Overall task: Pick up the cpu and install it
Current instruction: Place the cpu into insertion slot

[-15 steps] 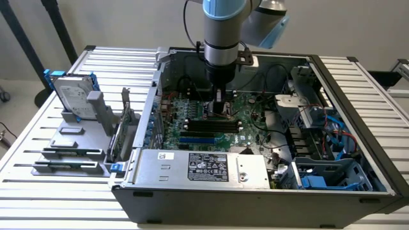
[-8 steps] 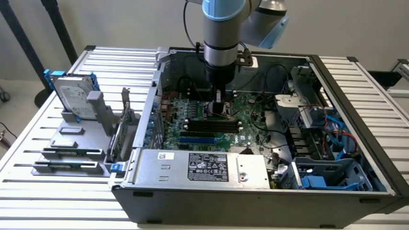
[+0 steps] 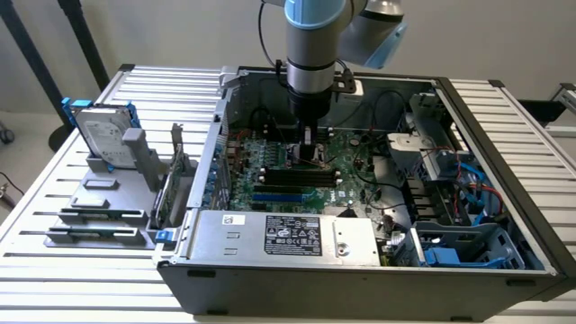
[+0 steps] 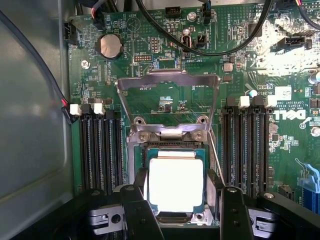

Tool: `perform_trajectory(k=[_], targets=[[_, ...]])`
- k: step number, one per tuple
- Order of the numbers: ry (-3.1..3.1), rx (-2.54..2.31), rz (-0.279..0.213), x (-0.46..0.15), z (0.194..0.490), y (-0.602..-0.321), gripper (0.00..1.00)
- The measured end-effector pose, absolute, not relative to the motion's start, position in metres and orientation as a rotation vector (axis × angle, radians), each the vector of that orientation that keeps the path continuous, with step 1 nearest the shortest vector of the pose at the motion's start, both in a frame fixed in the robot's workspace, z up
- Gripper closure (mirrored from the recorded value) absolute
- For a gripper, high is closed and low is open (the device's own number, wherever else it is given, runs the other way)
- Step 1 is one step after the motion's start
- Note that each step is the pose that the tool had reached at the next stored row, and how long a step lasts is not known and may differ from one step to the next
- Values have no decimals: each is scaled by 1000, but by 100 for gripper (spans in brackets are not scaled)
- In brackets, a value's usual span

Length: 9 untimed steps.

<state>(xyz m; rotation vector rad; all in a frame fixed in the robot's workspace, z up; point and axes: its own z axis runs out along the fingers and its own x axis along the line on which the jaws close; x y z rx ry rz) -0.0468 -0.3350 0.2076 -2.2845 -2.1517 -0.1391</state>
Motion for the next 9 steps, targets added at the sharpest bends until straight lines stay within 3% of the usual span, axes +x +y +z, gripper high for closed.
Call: perform_trajectory(k=[9], targets=[[-2158, -2291, -127, -47, 207, -332, 45]])
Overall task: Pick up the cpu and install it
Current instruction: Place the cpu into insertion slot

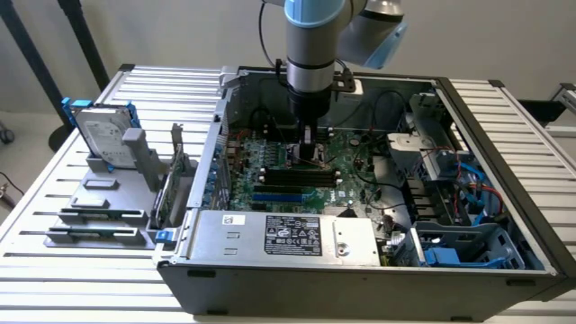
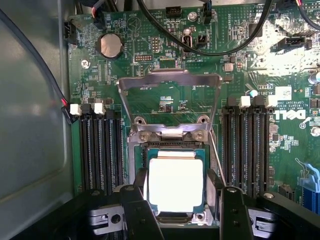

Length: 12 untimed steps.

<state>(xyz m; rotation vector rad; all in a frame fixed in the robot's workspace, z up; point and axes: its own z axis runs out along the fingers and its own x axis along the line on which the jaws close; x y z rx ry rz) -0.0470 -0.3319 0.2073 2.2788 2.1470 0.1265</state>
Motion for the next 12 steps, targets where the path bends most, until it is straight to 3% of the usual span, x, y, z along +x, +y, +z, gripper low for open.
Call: perform_trajectory(k=[12], targets=[[2139, 2269, 105, -47, 206, -328, 45]])
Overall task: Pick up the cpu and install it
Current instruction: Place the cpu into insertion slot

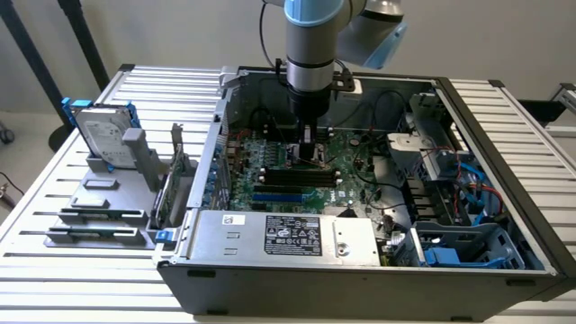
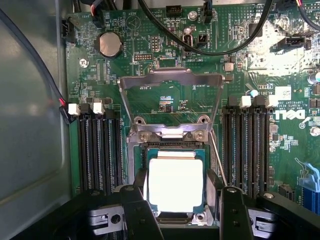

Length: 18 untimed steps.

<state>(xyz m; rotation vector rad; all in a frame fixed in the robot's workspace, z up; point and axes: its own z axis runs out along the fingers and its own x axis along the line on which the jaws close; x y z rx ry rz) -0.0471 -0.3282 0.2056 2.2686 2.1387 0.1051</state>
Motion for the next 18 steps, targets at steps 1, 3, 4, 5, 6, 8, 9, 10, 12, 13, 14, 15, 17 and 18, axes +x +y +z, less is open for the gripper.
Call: perform_trajectory(k=[1, 3, 4, 5, 6, 8, 9, 10, 12, 13, 14, 15, 17, 18], targets=[[2139, 2268, 105, -47, 205, -328, 45], [2138, 2268, 103, -47, 205, -326, 45], [2138, 2267, 103, -47, 205, -326, 45], [2138, 2267, 103, -47, 204, -326, 45], [2138, 2267, 103, -47, 204, -325, 45], [2138, 2267, 103, -47, 203, -325, 45], [2138, 2267, 103, -47, 203, -325, 45], [2138, 2267, 103, -47, 202, -325, 45], [2138, 2267, 103, -47, 201, -325, 45], [2138, 2267, 103, -47, 201, -325, 45], [2138, 2267, 103, -47, 200, -325, 45], [2139, 2267, 103, -47, 200, -325, 45], [2140, 2266, 103, -47, 200, -325, 45], [2140, 2265, 103, -47, 200, -325, 45]])
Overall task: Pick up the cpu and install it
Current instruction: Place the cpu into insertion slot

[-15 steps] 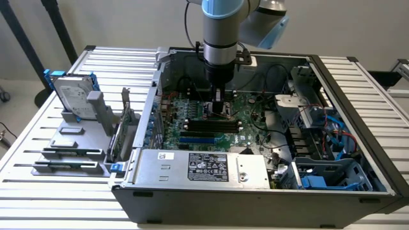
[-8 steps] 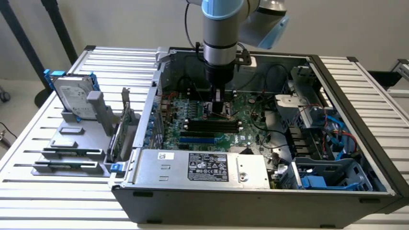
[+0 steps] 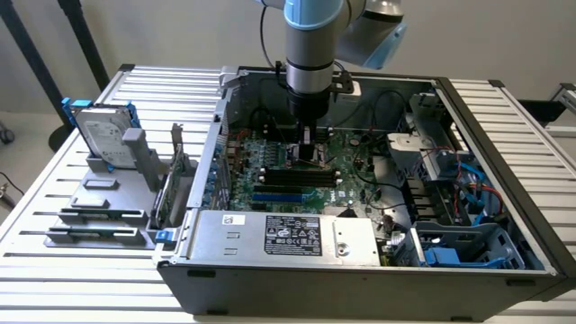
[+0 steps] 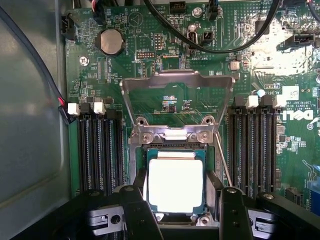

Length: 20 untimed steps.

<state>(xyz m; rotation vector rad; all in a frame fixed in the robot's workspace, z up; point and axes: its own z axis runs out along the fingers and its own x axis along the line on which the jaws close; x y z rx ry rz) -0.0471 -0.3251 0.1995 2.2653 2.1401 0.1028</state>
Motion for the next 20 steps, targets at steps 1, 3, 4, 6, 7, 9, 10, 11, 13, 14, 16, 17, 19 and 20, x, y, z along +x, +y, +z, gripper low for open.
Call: perform_trajectory(k=[1, 3, 4, 6, 7, 9, 10, 11, 13, 14, 16, 17, 19, 20], targets=[[2141, 2265, 103, -47, 199, -325, 45], [2142, 2264, 103, -47, 199, -325, 45], [2143, 2263, 103, -47, 199, -325, 45], [2145, 2261, 103, -47, 199, -325, 45], [2146, 2260, 103, -47, 199, -325, 45], [2149, 2257, 103, -47, 199, -325, 45], [2150, 2256, 103, -47, 199, -325, 45], [2152, 2255, 103, -47, 199, -325, 45], [2154, 2253, 103, -47, 199, -325, 45], [2155, 2252, 103, -47, 199, -325, 45], [2156, 2250, 103, -47, 199, -325, 45], [2157, 2249, 103, -47, 198, -325, 45], [2160, 2248, 103, -47, 198, -325, 45], [2161, 2246, 103, -47, 198, -325, 45]])
